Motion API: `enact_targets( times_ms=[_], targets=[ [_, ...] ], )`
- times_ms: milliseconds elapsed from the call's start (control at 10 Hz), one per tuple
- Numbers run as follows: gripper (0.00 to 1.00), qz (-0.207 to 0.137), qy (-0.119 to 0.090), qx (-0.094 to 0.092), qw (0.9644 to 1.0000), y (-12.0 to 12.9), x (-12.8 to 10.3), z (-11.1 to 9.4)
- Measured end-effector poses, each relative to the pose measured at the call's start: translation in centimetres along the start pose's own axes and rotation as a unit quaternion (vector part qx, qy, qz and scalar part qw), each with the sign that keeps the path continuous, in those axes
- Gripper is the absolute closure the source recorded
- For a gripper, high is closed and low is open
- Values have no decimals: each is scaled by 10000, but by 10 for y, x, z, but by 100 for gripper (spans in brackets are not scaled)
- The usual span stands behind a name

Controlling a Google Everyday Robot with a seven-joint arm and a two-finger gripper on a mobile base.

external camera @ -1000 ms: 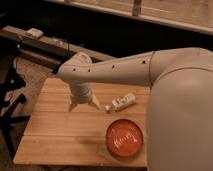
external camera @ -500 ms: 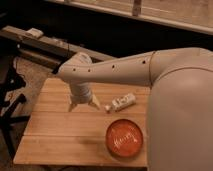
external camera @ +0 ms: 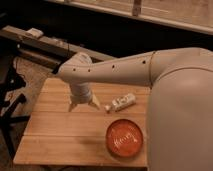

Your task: Place the bottle in the ceramic bowl

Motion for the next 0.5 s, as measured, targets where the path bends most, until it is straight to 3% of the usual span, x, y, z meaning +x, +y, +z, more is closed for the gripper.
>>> enact_targets(
  times_ms=[300,500],
  targets=[
    [20,175,-100,64,9998,-12,-11,1],
    [20,407,-202,98,9989,-38,-42,7]
  ],
)
